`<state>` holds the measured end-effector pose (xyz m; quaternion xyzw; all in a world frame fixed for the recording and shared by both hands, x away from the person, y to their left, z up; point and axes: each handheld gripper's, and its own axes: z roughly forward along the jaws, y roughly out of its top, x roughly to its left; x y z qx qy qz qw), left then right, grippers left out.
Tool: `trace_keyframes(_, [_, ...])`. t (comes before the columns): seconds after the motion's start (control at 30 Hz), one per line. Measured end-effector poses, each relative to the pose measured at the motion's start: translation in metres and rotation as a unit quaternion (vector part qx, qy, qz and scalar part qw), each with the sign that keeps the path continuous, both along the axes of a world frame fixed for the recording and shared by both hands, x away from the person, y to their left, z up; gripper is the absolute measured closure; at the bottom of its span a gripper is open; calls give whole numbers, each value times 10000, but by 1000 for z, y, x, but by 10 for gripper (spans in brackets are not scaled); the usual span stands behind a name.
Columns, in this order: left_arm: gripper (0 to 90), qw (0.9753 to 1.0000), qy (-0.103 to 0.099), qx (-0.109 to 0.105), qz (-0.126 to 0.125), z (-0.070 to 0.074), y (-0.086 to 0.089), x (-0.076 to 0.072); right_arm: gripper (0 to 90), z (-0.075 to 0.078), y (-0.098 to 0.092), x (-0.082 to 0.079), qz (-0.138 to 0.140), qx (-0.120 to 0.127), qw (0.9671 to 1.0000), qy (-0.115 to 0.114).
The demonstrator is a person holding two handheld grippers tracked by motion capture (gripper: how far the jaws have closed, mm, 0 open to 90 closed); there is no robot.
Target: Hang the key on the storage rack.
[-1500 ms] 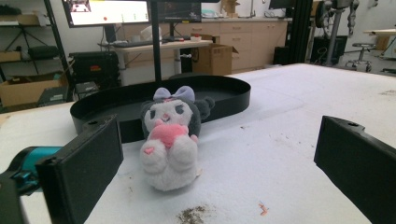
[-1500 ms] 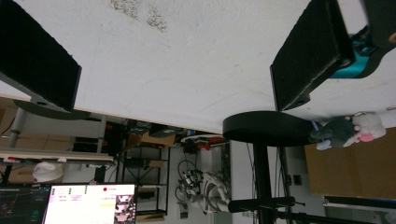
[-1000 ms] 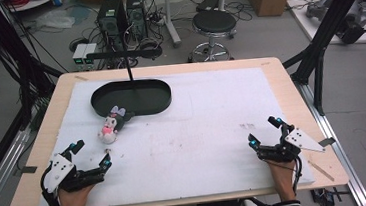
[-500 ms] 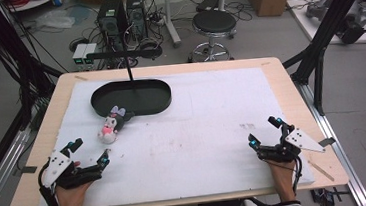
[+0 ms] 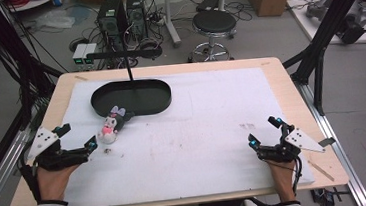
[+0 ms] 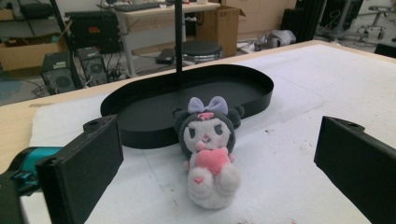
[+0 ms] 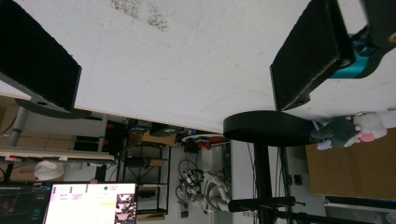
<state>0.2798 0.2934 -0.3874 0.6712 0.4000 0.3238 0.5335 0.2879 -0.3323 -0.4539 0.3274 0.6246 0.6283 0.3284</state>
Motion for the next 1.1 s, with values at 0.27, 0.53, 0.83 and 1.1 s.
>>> trace_keyframes(0.27, [17, 9975, 592, 320, -197, 23, -3, 17, 9, 0, 0, 0, 2, 27, 10000, 51])
trace_keyframes(0.53, [17, 9921, 977, 638, -450, 32, -19, 38, 9, 0, 0, 0, 6, -1, 10000, 74])
trace_keyframes(0.83, [17, 9776, 1694, 1084, -622, 39, -33, 62, 9, 0, 1, -1, -1, 7, 10000, 85])
trace_keyframes(1.1, [17, 9661, 2162, 1339, -439, 31, -38, 78, 9, 0, 1, 0, -5, 1, 10000, 86])
